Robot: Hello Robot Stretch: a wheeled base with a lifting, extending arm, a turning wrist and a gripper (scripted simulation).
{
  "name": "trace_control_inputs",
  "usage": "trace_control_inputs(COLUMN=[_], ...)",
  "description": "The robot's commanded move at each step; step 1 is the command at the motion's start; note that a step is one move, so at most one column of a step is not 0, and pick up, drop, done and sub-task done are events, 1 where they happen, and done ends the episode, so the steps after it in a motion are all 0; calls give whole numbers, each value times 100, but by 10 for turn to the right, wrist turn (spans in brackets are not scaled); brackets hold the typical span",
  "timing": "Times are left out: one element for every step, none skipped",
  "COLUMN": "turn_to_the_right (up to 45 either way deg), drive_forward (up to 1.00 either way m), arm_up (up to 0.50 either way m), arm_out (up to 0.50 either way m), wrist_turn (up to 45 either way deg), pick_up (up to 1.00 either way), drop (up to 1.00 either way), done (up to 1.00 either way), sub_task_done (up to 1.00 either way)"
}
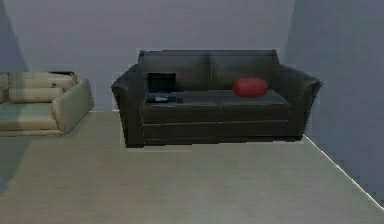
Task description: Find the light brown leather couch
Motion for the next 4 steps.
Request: trace_control_inputs(turn_to_the_right=[0, -420, 0, 0], drive_forward=[30, 0, 100, 55], arm_up=[0, 0, 0, 0], arm_out=[0, 0, 0, 0], wrist_turn=[0, 0, 0, 0], pick_up=[0, 0, 0, 0], drop=[0, 0, 0, 0], done=[0, 0, 0, 0], sub_task_done=[0, 0, 0, 0])
